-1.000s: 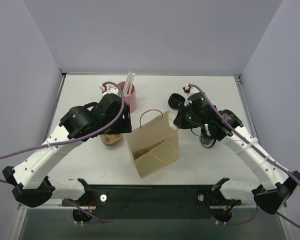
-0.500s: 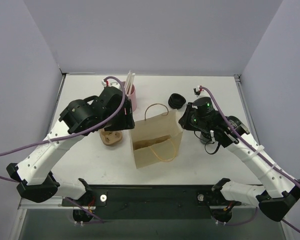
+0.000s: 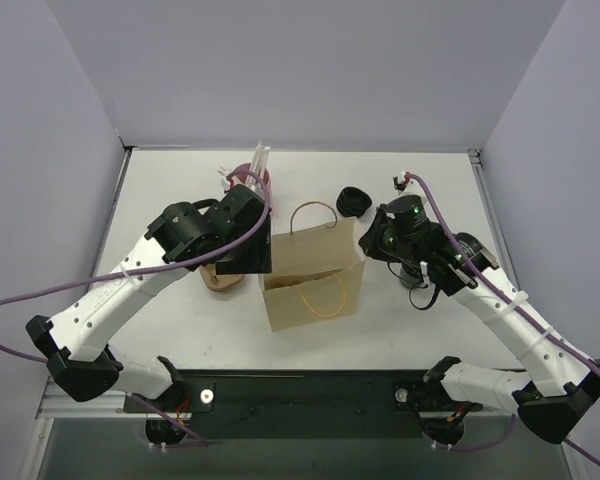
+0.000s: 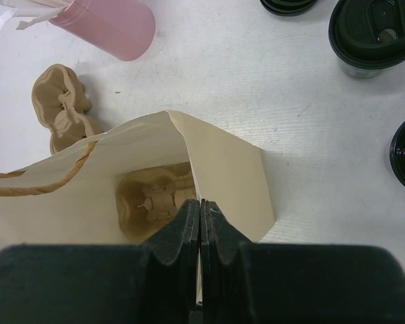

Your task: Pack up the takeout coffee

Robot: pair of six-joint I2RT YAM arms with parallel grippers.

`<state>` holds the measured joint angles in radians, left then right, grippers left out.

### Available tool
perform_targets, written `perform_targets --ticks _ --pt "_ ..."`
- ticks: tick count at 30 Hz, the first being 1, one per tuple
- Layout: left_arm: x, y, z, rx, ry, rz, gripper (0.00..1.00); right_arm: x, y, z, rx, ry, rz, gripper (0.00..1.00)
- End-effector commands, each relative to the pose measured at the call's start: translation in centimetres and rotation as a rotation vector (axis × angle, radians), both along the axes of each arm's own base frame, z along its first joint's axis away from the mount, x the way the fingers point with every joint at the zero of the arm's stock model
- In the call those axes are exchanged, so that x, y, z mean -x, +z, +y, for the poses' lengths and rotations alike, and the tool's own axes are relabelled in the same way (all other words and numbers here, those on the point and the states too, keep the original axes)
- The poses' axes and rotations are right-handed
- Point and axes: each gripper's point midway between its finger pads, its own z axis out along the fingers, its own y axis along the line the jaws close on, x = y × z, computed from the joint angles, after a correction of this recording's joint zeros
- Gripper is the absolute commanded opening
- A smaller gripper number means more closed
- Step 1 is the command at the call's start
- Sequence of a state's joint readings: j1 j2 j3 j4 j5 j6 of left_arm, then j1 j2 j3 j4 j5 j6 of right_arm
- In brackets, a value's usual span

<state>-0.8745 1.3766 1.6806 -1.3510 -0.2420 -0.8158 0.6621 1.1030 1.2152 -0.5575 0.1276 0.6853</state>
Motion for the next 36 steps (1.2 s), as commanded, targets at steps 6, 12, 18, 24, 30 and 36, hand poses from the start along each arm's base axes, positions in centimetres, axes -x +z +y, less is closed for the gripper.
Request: perform_targets --ticks 6,12,18,24,30,36 --pt "-1.2 -0.3 -0.4 -0.070 -0.068 -0.024 0.15 -0.1 1.3 -0.2 -0.030 -0.027 -0.029 0.00" --pt "-0.7 4.4 -0.6 -0.055 -0.058 -0.016 0.00 0.9 4.3 -0.4 -0.078 -0.029 -0.041 0.00" --pt "0.7 -0.2 -0.5 -0.024 -0.042 0.065 0.00 1.8 -0.1 -0.9 -0.029 -0.044 0.054 0.00" --pt "-0.3 -0.6 0.1 -0.080 -0.042 0.069 0.00 1.2 -0.4 -0.5 -0.007 -0.038 0.069 0.00" --pt "-0.6 -1.0 0.6 -0.100 -0.034 0.064 0.04 1.4 -0.1 -0.5 -0.012 -0.027 0.060 0.00" --pt "-1.3 -0.4 1.4 -0.122 -0.025 0.034 0.38 1.6 0.5 -0.1 -0.027 0.002 0.057 0.10"
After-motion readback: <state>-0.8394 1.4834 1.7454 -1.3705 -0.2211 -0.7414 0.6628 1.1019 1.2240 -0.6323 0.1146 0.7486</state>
